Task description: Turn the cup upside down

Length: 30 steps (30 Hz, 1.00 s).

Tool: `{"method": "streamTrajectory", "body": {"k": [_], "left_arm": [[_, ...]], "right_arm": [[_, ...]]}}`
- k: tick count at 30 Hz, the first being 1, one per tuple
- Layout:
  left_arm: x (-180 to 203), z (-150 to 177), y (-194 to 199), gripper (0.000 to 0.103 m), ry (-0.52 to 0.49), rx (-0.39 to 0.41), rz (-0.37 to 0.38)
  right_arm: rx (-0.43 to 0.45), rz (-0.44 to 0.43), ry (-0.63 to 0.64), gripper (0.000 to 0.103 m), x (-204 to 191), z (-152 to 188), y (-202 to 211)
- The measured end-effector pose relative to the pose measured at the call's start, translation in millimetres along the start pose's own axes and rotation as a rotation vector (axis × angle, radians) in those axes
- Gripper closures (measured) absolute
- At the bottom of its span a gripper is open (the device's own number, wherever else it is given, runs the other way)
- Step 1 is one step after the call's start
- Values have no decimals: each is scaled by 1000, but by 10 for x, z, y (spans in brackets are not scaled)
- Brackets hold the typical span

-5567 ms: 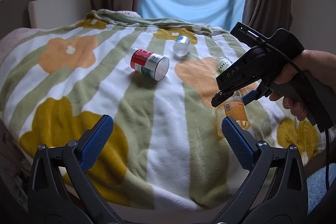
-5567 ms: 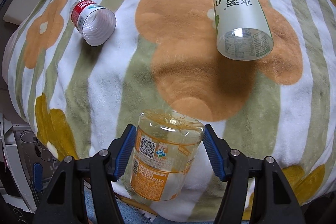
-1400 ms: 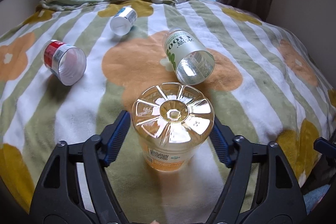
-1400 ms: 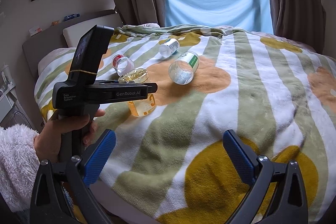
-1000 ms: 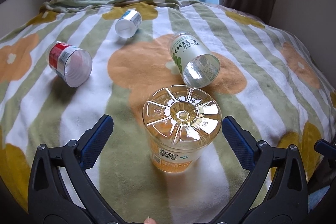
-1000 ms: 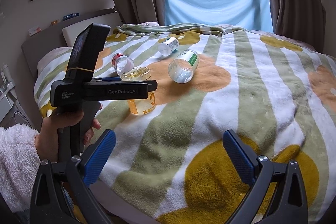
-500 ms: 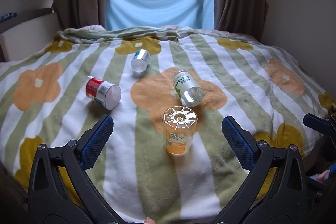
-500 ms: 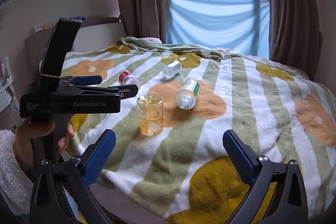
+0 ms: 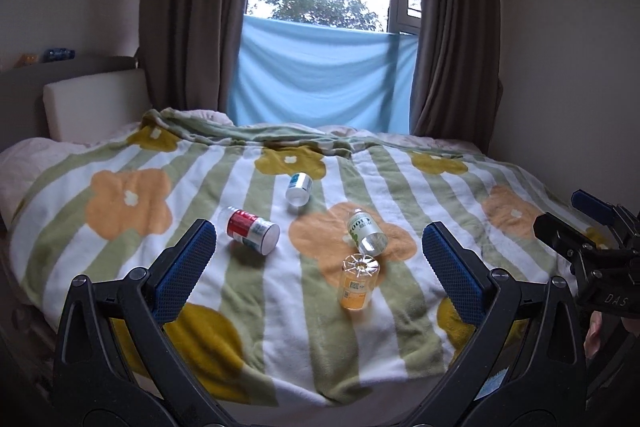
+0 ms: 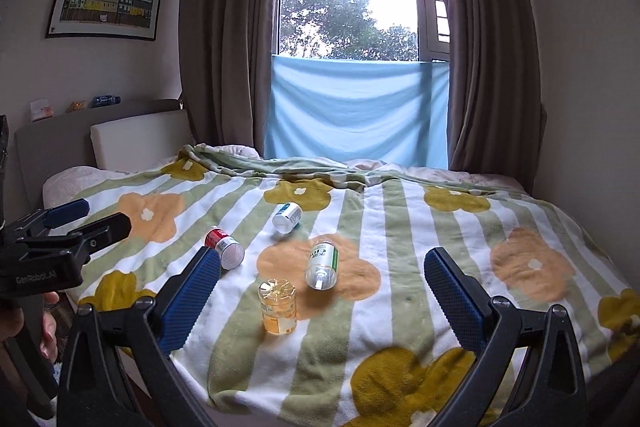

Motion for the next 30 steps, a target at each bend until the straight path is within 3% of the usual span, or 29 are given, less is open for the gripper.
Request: {"method": "streamTrajectory", "body": {"k": [8, 30], "left_arm": [[-113, 96, 190, 0, -25, 42, -39], [127, 148, 52, 0, -88, 21, -29]], "right_arm": [[8, 107, -42, 1, 38, 60, 108], [24, 182, -58, 1, 161, 67, 193]]}}
Point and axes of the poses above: each gripper's, at about its wrist camera, not at the fingertips, and y roughly against the way its jaws point, x to its right, z to its underside, the point moved 5 cm from there along -y, roughly the way its jaws point
